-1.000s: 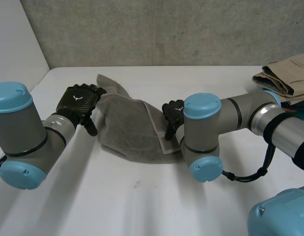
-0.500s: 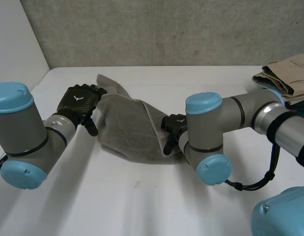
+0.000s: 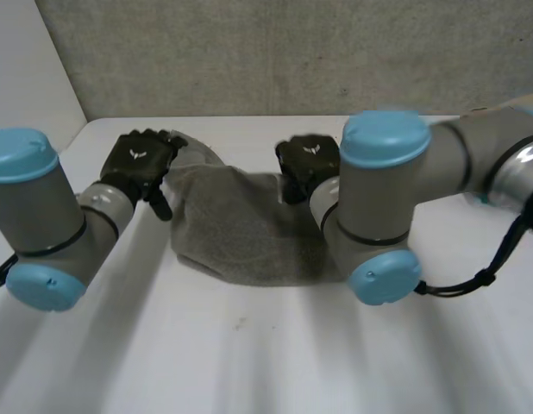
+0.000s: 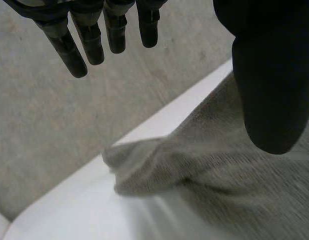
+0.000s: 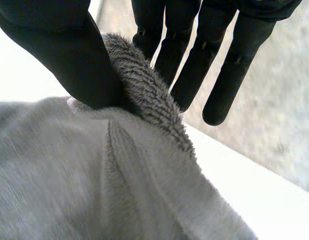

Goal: Fold the laundry.

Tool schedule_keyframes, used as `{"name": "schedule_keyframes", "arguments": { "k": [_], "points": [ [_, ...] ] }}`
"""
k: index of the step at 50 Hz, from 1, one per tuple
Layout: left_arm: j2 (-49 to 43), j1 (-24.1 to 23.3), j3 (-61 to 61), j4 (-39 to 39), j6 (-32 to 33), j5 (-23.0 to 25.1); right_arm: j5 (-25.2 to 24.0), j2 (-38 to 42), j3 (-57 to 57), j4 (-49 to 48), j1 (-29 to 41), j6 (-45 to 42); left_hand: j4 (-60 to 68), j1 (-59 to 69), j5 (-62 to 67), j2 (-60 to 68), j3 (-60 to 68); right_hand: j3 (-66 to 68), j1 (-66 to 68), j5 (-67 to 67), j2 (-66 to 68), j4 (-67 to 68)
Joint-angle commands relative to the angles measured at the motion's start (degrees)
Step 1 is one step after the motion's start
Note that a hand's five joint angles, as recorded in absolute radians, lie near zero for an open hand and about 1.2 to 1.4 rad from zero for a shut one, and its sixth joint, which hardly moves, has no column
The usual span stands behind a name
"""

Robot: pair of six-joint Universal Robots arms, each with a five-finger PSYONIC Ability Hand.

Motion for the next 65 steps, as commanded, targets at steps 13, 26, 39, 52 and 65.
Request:
{"name": "schedule_keyframes", "arguments": {
  "k": [13, 26, 39, 52, 65],
  "points": [
    [-21.5, -0.9, 32.7, -16.6, 1.3, 8.6, -12.9, -30.0, 11.6, 4.0, 3.3, -2.2, -1.4, -1.2, -2.8, -1.6, -1.9, 12.2, 14.4, 14.4, 12.5, 11.7],
    [-21.6, -0.6, 50.5, -16.8, -1.1, 0.0, -7.0, -22.5, 4.4, 1.2, -3.7, -4.5, 68.6, 68.8, 67.2, 68.4, 68.1, 12.2, 14.4, 14.4, 12.5, 11.7],
    [-12.9, -1.7, 61.0, 0.0, -6.9, -6.2, 3.6, -12.4, -3.5, -34.2, -4.6, -11.9, 68.6, 68.8, 67.2, 68.4, 68.1, 12.2, 14.4, 14.4, 12.5, 11.7],
    [3.5, -0.5, 15.5, -5.8, 0.1, -6.1, -0.8, -14.2, 14.7, -30.2, -6.1, -11.7, 68.6, 68.8, 67.2, 68.4, 68.1, 12.2, 14.4, 14.4, 12.5, 11.7],
    [-1.0, -0.3, -8.0, -1.3, 4.4, 1.3, -3.0, -12.1, 30.5, -27.8, -8.9, -13.7, 58.1, 58.3, 56.7, 57.9, 57.6, 12.2, 14.4, 14.4, 12.5, 11.7]
  ]
}}
